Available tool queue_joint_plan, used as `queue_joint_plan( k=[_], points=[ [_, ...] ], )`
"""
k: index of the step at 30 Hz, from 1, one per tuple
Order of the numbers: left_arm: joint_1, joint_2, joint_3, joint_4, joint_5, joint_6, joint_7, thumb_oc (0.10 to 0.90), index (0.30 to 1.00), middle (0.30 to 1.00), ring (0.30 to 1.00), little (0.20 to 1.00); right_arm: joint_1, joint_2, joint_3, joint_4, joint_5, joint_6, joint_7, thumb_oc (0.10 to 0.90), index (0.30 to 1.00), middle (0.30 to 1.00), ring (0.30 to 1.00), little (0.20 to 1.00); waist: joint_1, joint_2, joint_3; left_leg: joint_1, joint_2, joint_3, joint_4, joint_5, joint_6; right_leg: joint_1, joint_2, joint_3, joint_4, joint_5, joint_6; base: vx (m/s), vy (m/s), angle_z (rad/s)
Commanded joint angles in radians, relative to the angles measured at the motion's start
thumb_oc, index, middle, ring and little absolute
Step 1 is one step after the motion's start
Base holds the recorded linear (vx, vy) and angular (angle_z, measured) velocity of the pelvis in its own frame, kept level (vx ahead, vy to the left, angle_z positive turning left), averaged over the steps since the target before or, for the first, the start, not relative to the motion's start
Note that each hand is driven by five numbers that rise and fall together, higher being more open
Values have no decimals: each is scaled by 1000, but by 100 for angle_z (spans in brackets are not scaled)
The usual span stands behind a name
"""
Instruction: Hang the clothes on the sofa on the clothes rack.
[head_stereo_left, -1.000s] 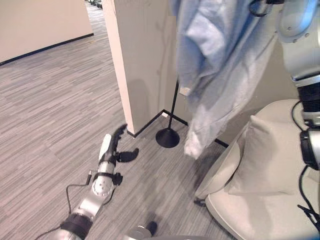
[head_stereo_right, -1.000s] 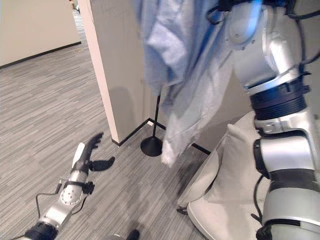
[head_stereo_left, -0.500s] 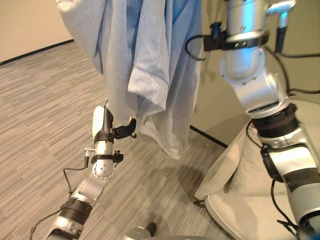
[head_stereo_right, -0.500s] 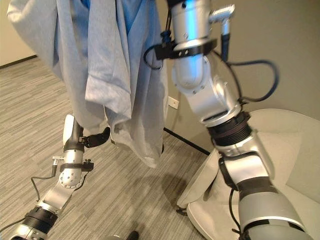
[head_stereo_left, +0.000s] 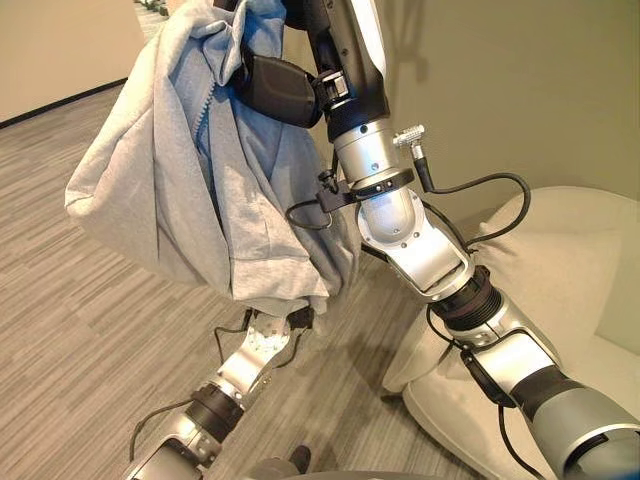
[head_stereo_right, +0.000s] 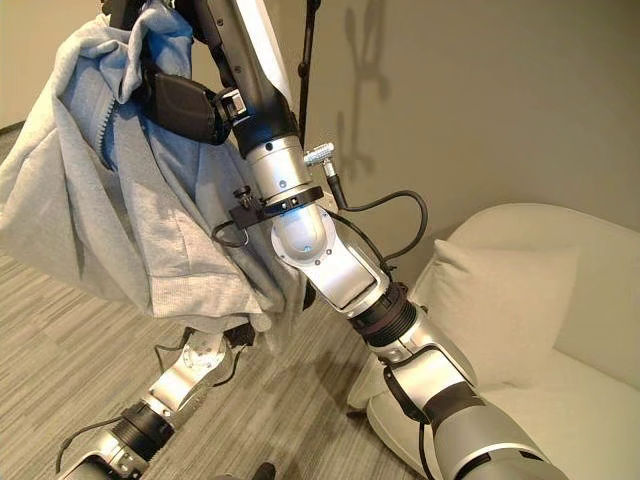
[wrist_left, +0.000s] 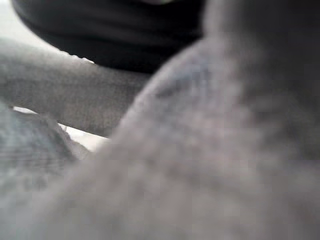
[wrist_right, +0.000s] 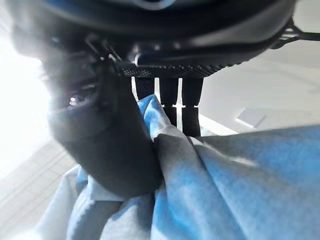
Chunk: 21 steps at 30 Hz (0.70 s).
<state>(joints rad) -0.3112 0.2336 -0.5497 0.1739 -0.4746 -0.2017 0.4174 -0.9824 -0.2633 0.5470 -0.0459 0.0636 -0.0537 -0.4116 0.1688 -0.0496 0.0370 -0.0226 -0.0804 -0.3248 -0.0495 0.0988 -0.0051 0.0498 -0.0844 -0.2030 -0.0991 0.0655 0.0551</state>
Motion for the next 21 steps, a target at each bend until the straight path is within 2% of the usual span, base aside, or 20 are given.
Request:
queue_joint_plan(
  k=[1, 6, 13, 15, 17, 18, 21],
  points=[
    [-164, -41, -9, 11, -61, -129, -46, 400, 300, 300, 300, 300, -117, 55, -64, -39, 30, -83, -36, 400, 300, 300, 300, 300, 2, 4, -118, 8, -18, -105, -38, -86, 29, 65, 16, 85, 31, -112, -46, 0, 0, 0],
    [-106, -22, 13, -33, -130, -114, -77, 400, 300, 300, 300, 300, -103, 8, -86, -48, 11, -65, -38, 400, 300, 300, 300, 300, -1, 7, -115, 4, -14, -103, -38, -80, 28, 57, 20, 84, 43, -114, -48, -23, -20, -1],
    [25, 41, 126, -87, -145, -94, -85, 400, 300, 300, 300, 300, -36, -101, -172, -61, -40, -44, -48, 400, 300, 300, 300, 300, 12, 13, -110, 10, -6, -109, -38, -79, 23, 53, 29, 75, 80, -140, -54, -26, -48, 0],
    [81, 69, 185, -138, -150, -93, -87, 400, 300, 300, 300, 300, 14, -137, -207, -74, -52, -37, -42, 400, 300, 300, 300, 300, 17, 18, -109, 8, -4, -117, -38, -73, 19, 49, 33, 67, 94, -149, -57, -49, -43, 2],
    [149, 107, 279, -188, -91, -85, -70, 400, 300, 300, 300, 300, 101, -192, -263, -93, -65, -41, -29, 400, 300, 300, 300, 300, 21, 22, -104, 0, -3, -128, -38, -56, 10, 47, 38, 52, 97, -152, -61, -63, -59, 8],
    [152, 107, 279, -190, -89, -84, -69, 400, 300, 300, 300, 300, 104, -191, -263, -95, -65, -40, -28, 400, 300, 300, 300, 300, 21, 21, -106, 3, -2, -127, -38, -62, 9, 50, 39, 53, 96, -156, -62, -39, -74, 14],
    [222, 153, 430, -242, 27, -79, -30, 400, 300, 300, 300, 300, 226, -261, -346, -114, -54, -60, -2, 400, 300, 300, 300, 300, 28, 22, -103, -15, -2, -135, -38, -50, -5, 60, 49, 35, 61, -147, -63, -48, -68, 18]
  ],
)
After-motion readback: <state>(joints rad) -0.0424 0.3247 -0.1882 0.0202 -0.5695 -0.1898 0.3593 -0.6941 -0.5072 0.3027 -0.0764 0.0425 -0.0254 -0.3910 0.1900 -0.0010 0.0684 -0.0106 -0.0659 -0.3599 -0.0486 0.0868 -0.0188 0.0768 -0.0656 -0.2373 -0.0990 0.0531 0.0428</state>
